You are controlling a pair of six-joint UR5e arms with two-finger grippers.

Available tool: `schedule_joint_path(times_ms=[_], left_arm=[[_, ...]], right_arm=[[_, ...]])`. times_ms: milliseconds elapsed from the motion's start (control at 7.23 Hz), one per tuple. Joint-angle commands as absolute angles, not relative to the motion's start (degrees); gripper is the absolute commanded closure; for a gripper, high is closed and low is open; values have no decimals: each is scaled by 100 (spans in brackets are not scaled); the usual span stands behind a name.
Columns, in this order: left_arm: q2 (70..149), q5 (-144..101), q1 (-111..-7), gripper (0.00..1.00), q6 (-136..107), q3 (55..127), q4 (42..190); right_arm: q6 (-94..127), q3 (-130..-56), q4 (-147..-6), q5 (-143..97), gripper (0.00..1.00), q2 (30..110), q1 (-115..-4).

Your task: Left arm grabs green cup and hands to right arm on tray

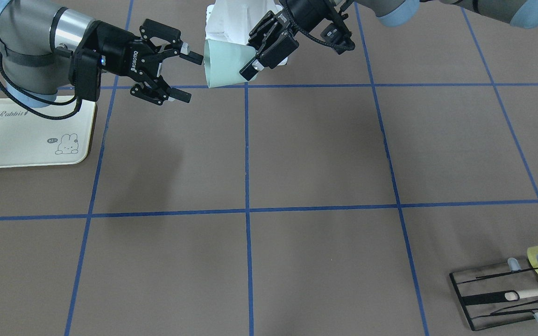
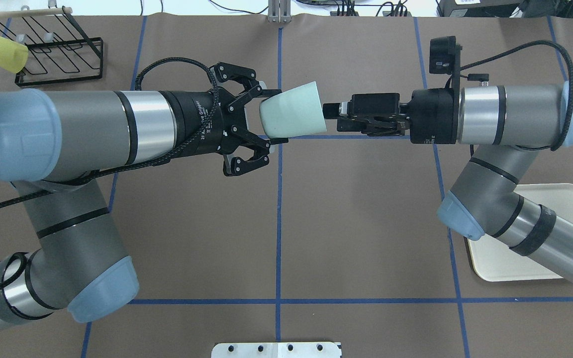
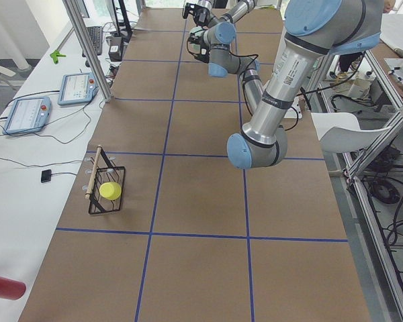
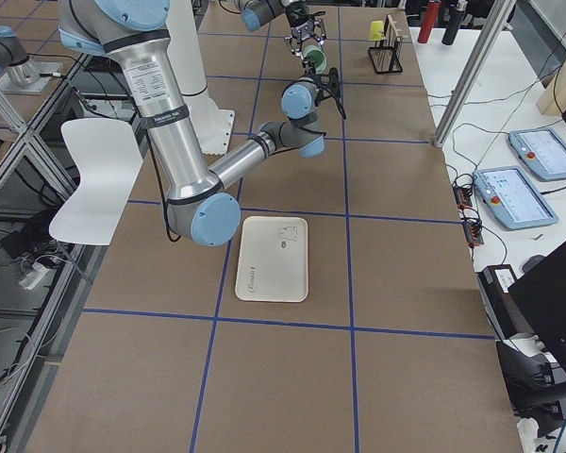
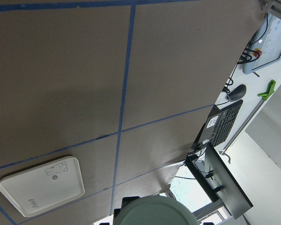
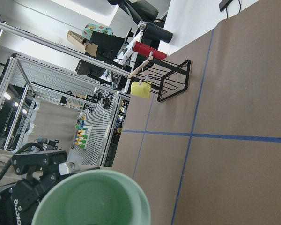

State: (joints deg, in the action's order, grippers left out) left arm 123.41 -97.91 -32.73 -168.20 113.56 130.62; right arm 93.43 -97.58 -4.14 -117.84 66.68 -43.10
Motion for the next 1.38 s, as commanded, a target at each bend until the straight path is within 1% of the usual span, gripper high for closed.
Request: schedule_joint_path(times_ms=[0,415,553,830,1245], left_arm=[[12366,-9791,-3270,90,-16822,11355,13052],[12366,-9791,-3270,90,-16822,11355,13052],[12366,-9791,-3270,90,-16822,11355,13052],[12357,-9791,-3278,90,-16822,11355,13043],[12357,-9791,-3278,90,-16822,11355,13043]], right_arm=[[9334,-9712,-431,-11760,10,6557,-4219],[9343,-9651,-448,-11655,12,6478,-4166],[9343,-9633,-448,-11654,17,6478,-4166],[9343,-9615,-448,-11646,41,6469,-4166],[9334,-9580,-448,-11637,51,6451,-4166]])
